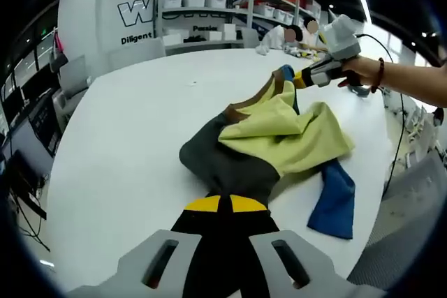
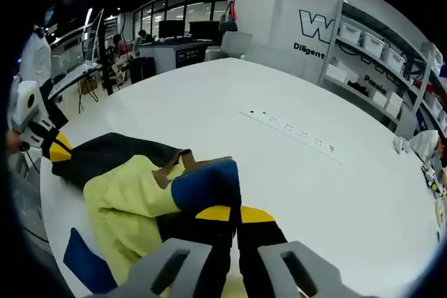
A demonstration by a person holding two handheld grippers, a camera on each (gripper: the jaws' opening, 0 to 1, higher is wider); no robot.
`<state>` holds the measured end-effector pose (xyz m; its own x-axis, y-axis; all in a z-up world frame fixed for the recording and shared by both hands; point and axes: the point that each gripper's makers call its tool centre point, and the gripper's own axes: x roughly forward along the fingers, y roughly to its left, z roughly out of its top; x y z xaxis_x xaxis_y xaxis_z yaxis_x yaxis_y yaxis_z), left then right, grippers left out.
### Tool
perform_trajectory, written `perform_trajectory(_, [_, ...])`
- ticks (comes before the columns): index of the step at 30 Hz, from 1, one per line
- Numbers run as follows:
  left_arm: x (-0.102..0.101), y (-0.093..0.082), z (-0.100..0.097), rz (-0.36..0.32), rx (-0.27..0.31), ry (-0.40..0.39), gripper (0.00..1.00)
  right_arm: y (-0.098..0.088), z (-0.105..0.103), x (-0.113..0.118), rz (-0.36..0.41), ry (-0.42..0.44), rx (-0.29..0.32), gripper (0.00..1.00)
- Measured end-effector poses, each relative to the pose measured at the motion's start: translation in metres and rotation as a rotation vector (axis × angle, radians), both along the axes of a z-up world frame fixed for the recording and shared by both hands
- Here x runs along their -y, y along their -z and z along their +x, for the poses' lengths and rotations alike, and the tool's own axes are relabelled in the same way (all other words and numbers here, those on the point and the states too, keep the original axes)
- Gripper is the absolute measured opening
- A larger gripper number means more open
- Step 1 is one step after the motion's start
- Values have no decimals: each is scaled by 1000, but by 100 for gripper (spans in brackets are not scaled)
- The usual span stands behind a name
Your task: Fold the garment on the visible template until the final outline fits inside the template.
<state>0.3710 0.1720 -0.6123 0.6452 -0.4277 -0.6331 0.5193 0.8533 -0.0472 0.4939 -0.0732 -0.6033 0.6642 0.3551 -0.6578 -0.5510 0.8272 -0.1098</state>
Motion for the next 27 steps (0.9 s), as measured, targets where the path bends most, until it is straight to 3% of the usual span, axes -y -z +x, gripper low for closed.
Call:
perform_trajectory(11, [-27,4,24,78,13,4,1,15,12,3,-28,23,-51,0])
perform_trajectory(22, [-54,15,48,150,6,-8,0,24,17,15,-146,46,-42,0])
perform_trajectory(27, [-68,19,58,184,7,-95,1,25,21,17,-149,51,-29,0])
